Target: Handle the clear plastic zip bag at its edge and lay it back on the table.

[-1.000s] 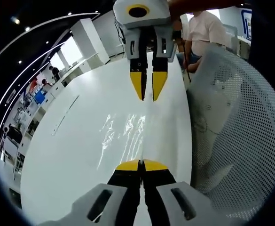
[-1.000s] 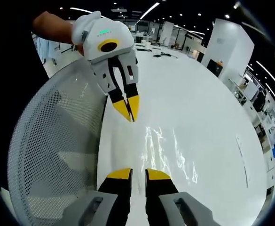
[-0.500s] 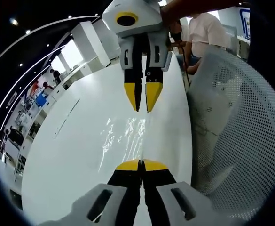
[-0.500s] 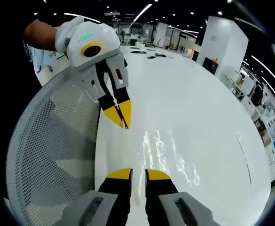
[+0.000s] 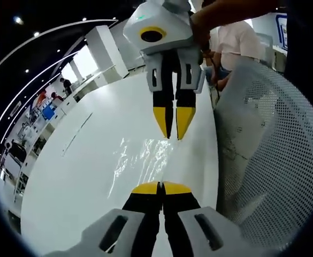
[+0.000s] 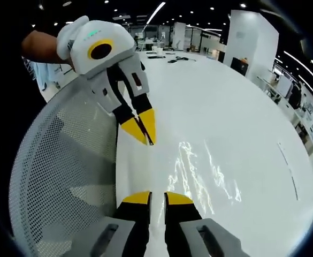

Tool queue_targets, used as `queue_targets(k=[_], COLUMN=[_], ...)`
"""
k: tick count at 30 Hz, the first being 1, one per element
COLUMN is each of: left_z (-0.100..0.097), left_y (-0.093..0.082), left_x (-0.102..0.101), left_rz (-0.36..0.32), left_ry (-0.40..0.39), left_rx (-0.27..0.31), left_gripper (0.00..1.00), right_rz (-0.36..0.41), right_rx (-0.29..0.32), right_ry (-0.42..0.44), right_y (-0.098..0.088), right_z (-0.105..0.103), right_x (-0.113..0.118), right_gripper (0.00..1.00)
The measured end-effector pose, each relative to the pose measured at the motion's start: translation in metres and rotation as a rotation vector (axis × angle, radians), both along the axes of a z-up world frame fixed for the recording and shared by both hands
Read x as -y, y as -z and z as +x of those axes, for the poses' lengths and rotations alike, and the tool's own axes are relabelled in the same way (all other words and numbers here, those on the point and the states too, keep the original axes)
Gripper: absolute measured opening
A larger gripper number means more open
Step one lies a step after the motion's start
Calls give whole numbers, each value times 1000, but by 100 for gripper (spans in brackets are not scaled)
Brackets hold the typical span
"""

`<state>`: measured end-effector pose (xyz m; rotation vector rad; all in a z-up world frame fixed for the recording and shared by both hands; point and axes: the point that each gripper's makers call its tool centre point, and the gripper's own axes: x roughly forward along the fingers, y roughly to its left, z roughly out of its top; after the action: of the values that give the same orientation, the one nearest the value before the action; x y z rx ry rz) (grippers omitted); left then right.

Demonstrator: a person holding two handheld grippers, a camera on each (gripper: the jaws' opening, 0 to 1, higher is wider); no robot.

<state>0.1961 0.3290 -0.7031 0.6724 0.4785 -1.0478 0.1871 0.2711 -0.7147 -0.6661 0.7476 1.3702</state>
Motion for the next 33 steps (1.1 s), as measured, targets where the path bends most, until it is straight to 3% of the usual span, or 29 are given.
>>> queue_targets(k=[13, 25, 33], left_z=[-6, -9, -9], left_y=[4, 8, 3], left_x=[3, 1, 2], left_rz=[-28, -24, -18], left_ry=[9, 14, 30], left_rx=[-37, -63, -45], left_gripper=[0, 0, 10], right_rz=[40, -8, -38], right_rx=[-70, -79, -78], right_ry=[74, 84, 87], right_y=[13, 18, 16], right_z=[-5, -11, -11], right_x=[-4, -8, -10], right_gripper=[0, 0, 0])
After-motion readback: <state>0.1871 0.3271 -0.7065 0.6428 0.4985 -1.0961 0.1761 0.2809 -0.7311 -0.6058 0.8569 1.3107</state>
